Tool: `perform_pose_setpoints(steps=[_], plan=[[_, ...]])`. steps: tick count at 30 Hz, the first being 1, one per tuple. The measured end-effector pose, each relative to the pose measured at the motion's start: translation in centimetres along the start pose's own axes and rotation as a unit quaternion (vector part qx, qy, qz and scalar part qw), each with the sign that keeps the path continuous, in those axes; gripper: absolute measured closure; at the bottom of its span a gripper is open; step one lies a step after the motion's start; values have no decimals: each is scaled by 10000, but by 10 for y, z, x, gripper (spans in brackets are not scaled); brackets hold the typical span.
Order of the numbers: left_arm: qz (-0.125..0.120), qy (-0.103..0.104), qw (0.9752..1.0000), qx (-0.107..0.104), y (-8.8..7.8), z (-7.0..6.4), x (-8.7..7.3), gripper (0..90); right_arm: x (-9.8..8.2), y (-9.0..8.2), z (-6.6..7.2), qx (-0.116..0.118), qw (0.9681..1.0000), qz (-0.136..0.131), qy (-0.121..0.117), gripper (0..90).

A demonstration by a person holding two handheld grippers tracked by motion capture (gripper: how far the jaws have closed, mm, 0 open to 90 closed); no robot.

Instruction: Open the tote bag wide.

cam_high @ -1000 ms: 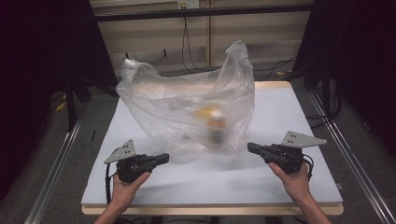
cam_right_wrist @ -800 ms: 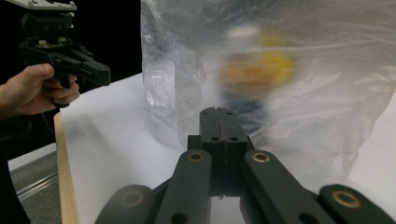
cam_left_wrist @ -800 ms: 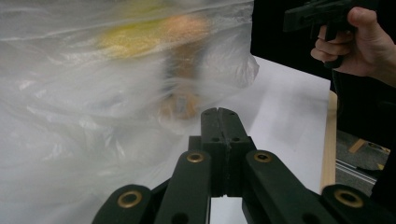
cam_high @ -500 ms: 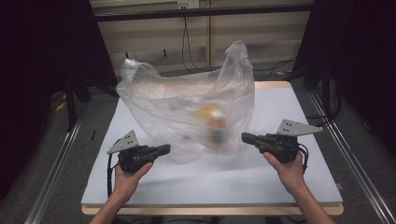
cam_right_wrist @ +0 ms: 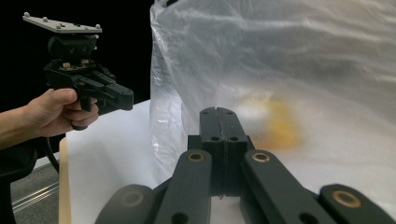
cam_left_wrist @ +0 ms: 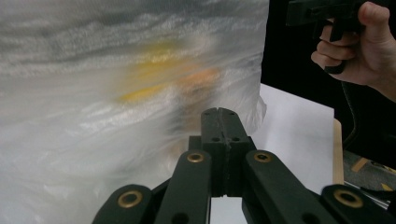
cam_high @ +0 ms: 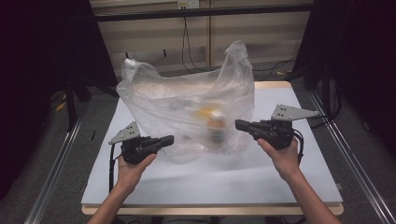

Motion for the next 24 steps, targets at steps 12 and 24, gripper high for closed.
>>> perform_pose_setpoints(steps=[12, 24], plan=[[-326, -20, 9995, 47, -1, 4, 25, 900, 34, 14, 2, 44, 9998, -42, -180, 900], [-592, 113, 9982, 17, 7, 9, 72, 900, 89, 39, 1, 95, 9992, -134, -352, 900]])
Point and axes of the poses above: each handheld gripper's, and its own axes: y roughly forward along the jaws, x roughly out of its top, z roughly to its left, the point moved 6 cm from there along y, roughly forward along the jaws, and after that the axes turned 6 degrees about -y, right-handed, at the moved point
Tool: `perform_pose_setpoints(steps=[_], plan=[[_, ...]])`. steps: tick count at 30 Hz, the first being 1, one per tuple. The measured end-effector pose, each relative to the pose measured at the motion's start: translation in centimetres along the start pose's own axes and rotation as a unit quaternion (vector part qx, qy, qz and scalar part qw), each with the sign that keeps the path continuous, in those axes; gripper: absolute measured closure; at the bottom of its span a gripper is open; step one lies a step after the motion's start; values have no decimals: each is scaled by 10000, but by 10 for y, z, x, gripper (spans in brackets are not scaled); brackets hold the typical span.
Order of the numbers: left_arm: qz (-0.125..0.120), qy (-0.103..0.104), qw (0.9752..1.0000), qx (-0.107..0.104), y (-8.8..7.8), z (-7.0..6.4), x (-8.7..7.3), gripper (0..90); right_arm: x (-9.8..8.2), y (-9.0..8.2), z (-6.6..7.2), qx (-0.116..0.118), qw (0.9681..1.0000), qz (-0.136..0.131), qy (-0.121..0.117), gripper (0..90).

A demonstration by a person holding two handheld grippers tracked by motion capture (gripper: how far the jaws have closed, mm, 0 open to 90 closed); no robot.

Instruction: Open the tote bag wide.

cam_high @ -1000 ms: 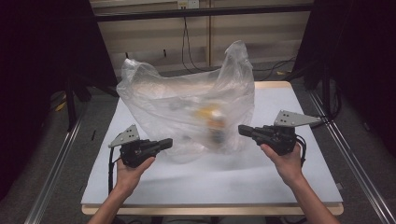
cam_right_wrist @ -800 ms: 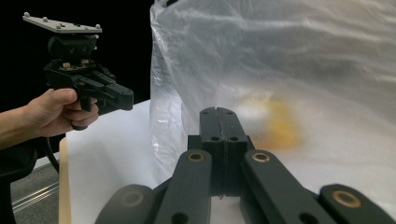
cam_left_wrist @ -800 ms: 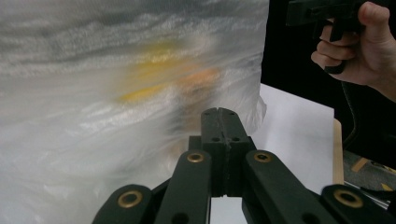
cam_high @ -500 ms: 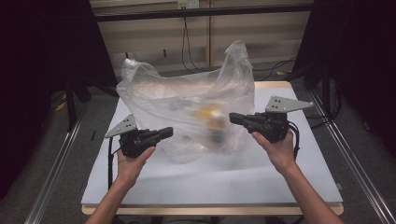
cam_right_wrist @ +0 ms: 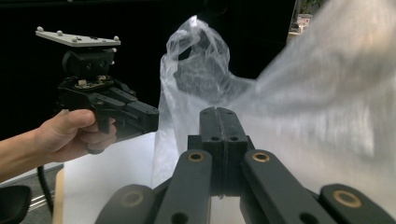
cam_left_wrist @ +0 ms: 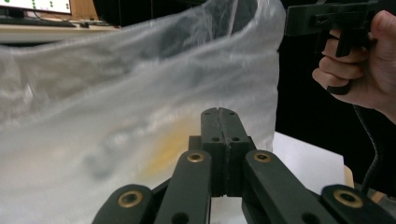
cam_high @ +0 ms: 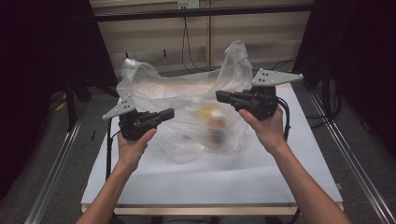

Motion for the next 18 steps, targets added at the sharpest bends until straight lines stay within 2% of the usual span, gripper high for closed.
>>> perform_pose_setpoints(steps=[6, 9, 12, 13, 16, 17, 18], plan=[[-177, 45, 9998, -24, 5, 8, 27, 900, 16, 11, -9, -56, 10000, -31, 5, 900], [-295, -1, 9996, 19, 10, 12, 41, 900, 21, 16, -15, -107, 9999, -39, 48, 900], [-307, 25, 9995, 46, 13, 14, 48, 900, 23, 18, -17, -117, 9999, -56, 44, 900], [-299, 5, 9995, 64, 18, 17, 53, 900, 26, 20, -18, -122, 9999, -41, 40, 900], [-261, -98, 9996, 90, 27, 22, 54, 900, 29, 23, -20, -136, 9999, -20, 32, 900], [-225, -340, 9992, -24, 35, 28, 51, 900, 31, 26, -22, -119, 9999, -30, 72, 900], [-178, -334, 9993, 61, 38, 31, 49, 900, 31, 28, -24, -125, 9998, -72, 97, 900]])
Point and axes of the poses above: each handheld gripper's, and its own axes: y roughly forward along the jaws, x roughly out of its top, z roughly to its left, the point moved 6 cm from there along y, roughly forward along the jaws, and after that the axes turned 6 degrees about -y, right-handed, at the moved point
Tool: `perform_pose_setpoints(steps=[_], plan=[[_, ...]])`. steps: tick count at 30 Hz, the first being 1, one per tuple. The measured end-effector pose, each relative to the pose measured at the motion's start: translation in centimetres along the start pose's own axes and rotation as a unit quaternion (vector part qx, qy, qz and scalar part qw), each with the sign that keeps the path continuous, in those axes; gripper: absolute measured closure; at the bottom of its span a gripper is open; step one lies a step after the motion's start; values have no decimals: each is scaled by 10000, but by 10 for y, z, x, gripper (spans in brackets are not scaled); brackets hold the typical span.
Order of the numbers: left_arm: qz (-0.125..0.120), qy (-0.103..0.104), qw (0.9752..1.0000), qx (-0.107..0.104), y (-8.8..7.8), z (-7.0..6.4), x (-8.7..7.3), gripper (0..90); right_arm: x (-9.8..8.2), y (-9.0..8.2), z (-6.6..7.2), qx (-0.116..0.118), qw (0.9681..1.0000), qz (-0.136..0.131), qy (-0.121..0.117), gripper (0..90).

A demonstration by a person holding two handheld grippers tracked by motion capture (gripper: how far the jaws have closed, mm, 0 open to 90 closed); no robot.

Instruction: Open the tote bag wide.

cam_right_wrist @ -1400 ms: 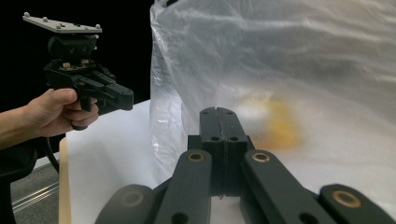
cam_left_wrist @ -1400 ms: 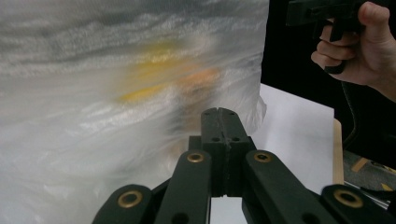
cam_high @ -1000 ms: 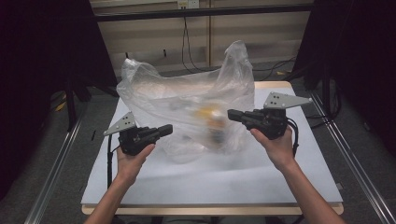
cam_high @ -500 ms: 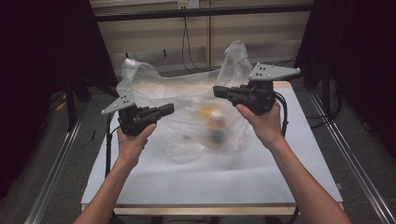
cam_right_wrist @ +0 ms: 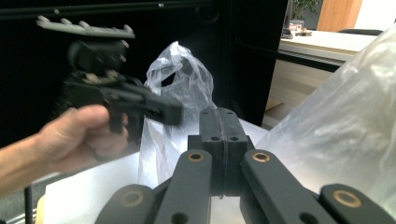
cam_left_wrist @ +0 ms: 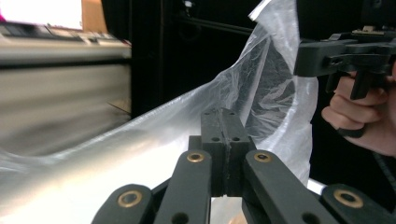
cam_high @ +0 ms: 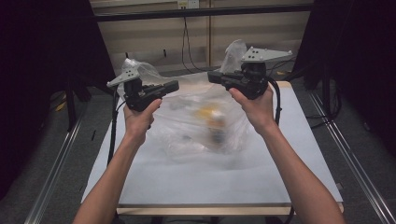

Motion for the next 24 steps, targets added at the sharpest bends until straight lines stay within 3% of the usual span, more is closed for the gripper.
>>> perform_pose_setpoints(steps=[4, 10, 13, 18, 24], plan=[[111, -51, 9999, -6, 10, 1, -5, 900, -4, 4, -6, -71, 9999, 70, 58, 900], [609, 110, 9981, -3, 29, -7, -23, 900, -3, 10, -9, -159, 9997, 166, 21, 900], [648, 119, 9978, -110, 35, -13, -31, 900, -4, 11, -7, -155, 9997, 213, 2, 900], [819, 250, 9962, -180, 44, -22, -40, 900, -19, 16, -2, -152, 9988, 459, -74, 900], [969, 308, 9945, -264, 52, -28, -46, 900, -40, 22, -7, -266, 9967, 766, -78, 900]])
Point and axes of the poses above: each handheld gripper's, and its own axes: y roughly forward along the jaws, x roughly out of its top, z roughly to its left, the point moved 6 cm from there along y, roughly forward along the jaws, and after that the axes turned 6 degrees about -y, right-handed, at the moved point
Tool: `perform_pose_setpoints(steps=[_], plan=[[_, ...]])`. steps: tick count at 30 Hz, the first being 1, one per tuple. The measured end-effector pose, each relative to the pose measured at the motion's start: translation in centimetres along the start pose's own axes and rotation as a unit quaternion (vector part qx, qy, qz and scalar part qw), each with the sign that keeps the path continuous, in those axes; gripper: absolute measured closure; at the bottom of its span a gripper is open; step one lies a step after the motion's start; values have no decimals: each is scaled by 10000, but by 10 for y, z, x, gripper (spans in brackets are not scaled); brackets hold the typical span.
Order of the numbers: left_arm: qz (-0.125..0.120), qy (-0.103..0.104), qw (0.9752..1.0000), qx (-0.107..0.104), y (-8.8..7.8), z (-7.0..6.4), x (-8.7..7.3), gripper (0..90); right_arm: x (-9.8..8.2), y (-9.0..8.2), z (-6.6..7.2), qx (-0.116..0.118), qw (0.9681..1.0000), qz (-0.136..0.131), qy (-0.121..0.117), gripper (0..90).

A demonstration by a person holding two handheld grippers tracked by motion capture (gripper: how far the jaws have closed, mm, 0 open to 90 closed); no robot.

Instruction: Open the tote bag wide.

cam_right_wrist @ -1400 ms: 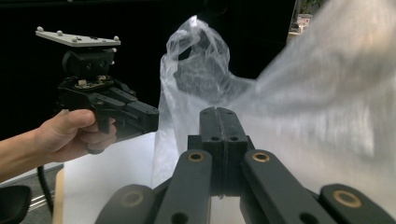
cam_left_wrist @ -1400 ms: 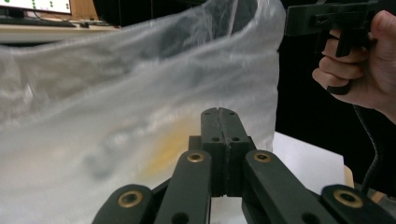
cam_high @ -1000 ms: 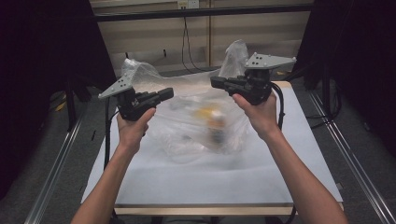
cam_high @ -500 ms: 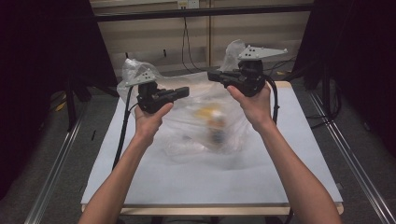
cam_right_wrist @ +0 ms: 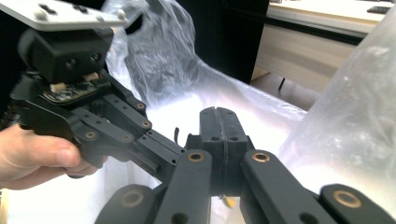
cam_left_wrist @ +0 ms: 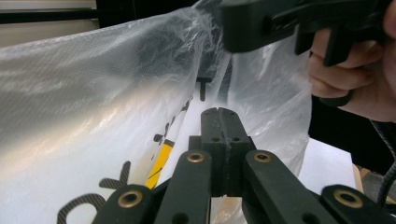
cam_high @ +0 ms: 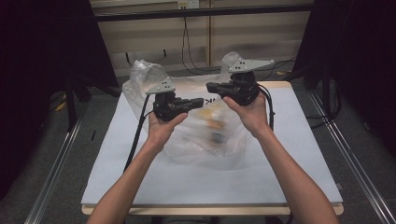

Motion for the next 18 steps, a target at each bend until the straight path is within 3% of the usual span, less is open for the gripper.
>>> perform_pose_setpoints(steps=[3, 11, 18], plan=[[72, -28, 10000, -63, 2, 0, -3, 900, -10, 0, 0, 116, 9999, -9, 90, 900], [214, -123, 9997, 46, 8, 10, -18, 900, -48, -1, -9, -20, 9992, 207, 353, 900], [231, -166, 9996, 68, 14, 12, -20, 900, -56, -3, -11, -131, 9988, 275, 387, 900]])
Point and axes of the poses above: each handheld gripper's, and its own axes: y roughly forward along the jaws, x roughly out of its top, z roughly to its left, the point moved 6 cm from there along y, roughly forward along the jaws, and after that the axes turned 6 degrees about -y, right-handed, at the moved point
